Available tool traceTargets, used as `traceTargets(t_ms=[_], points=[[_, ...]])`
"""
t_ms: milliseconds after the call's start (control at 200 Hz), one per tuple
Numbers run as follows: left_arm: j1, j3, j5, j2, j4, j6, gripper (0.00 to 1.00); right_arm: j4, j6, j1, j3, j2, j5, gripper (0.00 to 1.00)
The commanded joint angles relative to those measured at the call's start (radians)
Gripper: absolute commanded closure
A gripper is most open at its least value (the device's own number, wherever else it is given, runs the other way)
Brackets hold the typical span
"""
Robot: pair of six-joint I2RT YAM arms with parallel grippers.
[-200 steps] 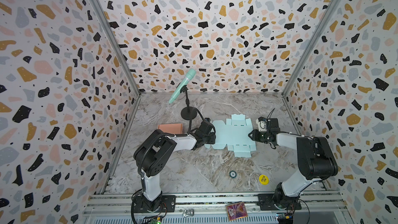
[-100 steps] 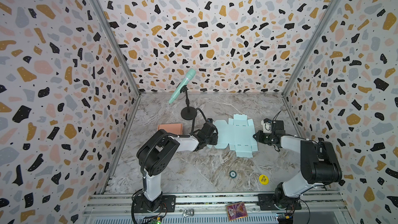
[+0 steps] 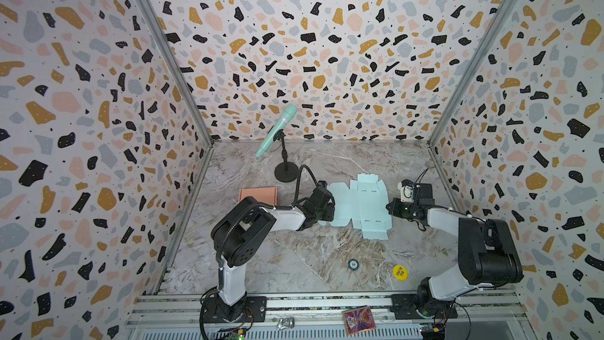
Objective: Assemble paper box
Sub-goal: First fold the bottom flaps of a flat cardboard box at the center of the table.
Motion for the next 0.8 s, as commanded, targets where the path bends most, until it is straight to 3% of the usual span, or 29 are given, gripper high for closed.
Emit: traceTargets(t_ms=[0, 405, 796], points=[[-0.015, -0.049, 0.038, -0.018, -0.051, -0.032, 0.5, -0.031, -0.017, 0.0, 0.018, -0.02, 0.007, 0.96], [-0.019, -0.062, 0.039, -0.19, -0.097, -0.037, 0.49, -0.076, -0.068, 0.021, 0.049, -0.028, 0.062, 1.0], [0.024, -0.14, 0.03, -0.429, -0.134, -0.001, 0.48, -0.195, -0.15, 0.133, 0.166, -0.044, 0.178, 1.0]])
